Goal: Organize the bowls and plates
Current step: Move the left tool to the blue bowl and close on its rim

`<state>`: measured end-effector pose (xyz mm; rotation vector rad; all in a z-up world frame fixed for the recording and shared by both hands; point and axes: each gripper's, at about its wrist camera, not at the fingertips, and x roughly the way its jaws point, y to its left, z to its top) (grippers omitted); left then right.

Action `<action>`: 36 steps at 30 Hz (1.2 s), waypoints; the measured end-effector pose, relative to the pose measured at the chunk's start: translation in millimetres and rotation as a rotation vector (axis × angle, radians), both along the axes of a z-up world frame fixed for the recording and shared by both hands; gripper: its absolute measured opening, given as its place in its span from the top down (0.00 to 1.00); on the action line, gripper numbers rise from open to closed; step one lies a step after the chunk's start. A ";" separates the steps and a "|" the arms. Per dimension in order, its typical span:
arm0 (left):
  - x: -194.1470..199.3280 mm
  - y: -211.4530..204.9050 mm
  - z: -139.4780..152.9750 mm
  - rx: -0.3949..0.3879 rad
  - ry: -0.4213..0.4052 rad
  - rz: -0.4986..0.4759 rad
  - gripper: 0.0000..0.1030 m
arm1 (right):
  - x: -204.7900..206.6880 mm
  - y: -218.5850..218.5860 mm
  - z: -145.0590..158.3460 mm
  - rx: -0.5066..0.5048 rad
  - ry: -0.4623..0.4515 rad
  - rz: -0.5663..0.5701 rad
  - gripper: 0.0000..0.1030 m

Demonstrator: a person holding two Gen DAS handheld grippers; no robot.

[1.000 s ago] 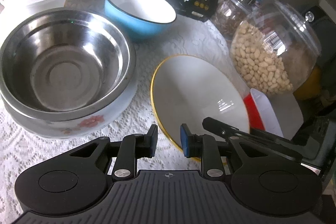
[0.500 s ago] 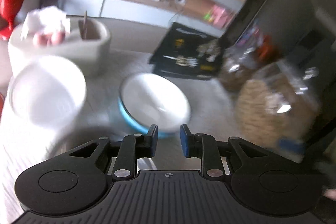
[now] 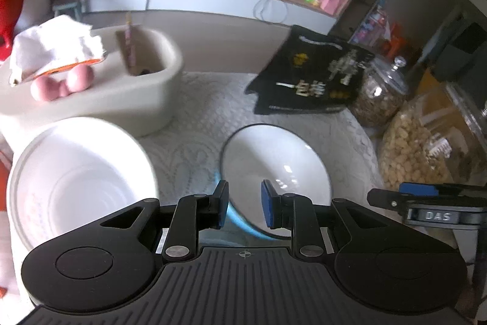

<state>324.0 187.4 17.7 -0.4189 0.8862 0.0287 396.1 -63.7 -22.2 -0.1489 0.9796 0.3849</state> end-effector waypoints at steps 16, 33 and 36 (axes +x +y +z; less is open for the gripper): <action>13.0 0.3 -11.1 0.031 0.033 0.017 0.75 | -1.8 10.3 -6.4 0.067 0.025 0.078 0.22; 50.7 -19.9 -52.9 0.095 0.087 0.015 0.71 | 58.2 50.7 -75.2 0.171 0.298 0.040 0.66; 52.4 -19.6 -57.2 0.089 0.094 0.017 0.71 | 56.1 56.7 -76.7 0.163 0.304 0.069 0.70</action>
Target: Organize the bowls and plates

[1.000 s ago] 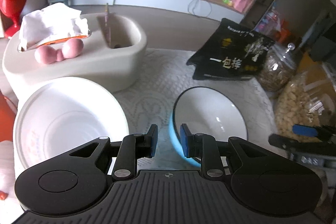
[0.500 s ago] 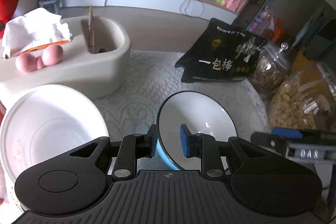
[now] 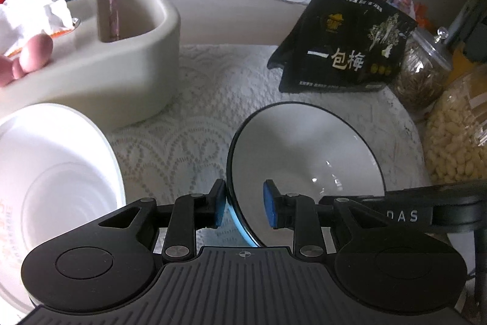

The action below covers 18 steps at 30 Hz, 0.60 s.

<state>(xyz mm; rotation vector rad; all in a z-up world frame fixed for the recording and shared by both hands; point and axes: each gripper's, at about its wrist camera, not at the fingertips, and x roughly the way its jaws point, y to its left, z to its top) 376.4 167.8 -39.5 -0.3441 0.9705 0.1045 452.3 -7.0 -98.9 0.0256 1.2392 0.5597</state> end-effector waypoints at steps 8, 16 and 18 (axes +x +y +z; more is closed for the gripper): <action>-4.8 -17.2 2.7 -0.021 0.030 -0.060 0.68 | -11.6 -16.4 9.5 -0.054 -0.051 0.012 0.70; -12.3 -47.9 -2.0 -0.064 0.046 -0.157 0.68 | -8.7 -54.3 9.5 -0.056 -0.046 -0.048 0.70; -12.3 -49.0 -2.8 -0.056 0.043 -0.156 0.68 | -10.0 -55.0 9.1 -0.050 -0.050 -0.049 0.69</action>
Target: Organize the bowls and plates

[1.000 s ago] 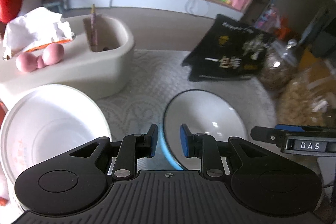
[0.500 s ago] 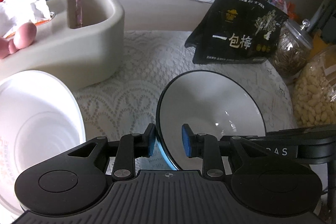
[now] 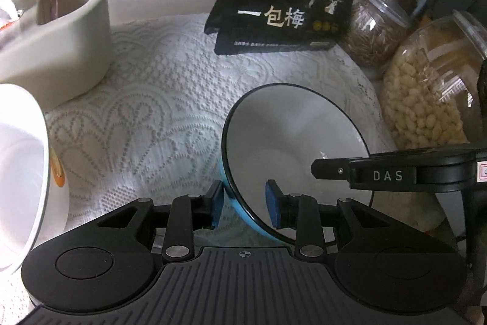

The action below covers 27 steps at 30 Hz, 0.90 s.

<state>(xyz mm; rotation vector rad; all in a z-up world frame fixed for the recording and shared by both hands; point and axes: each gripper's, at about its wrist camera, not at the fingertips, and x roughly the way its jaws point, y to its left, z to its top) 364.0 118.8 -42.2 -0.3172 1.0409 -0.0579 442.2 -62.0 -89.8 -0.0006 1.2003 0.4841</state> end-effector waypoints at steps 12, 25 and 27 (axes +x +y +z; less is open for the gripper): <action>11.1 13.4 -21.1 -0.104 0.022 0.021 0.68 | 4.9 4.6 -23.0 0.043 0.091 -0.036 0.66; 21.8 1.2 -29.0 -0.113 0.048 -0.022 0.68 | 5.8 -13.5 -23.6 0.072 0.111 -0.050 0.66; 31.0 1.5 -32.9 -0.121 0.073 -0.001 0.68 | 5.9 -11.1 -24.8 0.075 0.095 -0.044 0.62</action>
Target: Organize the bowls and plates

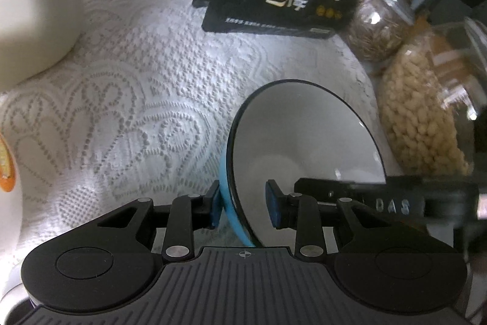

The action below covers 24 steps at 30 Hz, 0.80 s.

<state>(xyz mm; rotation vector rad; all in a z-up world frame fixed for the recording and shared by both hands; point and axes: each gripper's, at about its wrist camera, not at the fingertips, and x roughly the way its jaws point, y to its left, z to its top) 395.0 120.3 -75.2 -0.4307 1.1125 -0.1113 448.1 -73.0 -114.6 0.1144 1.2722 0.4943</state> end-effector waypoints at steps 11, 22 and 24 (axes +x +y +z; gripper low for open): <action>10.2 -13.8 14.5 0.027 0.003 0.050 0.67 | 2.1 -17.3 3.9 0.082 -0.007 -0.023 0.62; -69.1 -62.4 118.5 0.072 -0.104 0.015 0.67 | -65.0 -64.5 106.2 0.178 -0.132 0.035 0.60; -87.1 -70.7 113.1 0.060 -0.087 0.022 0.65 | -81.2 -70.2 107.1 0.167 -0.116 0.054 0.58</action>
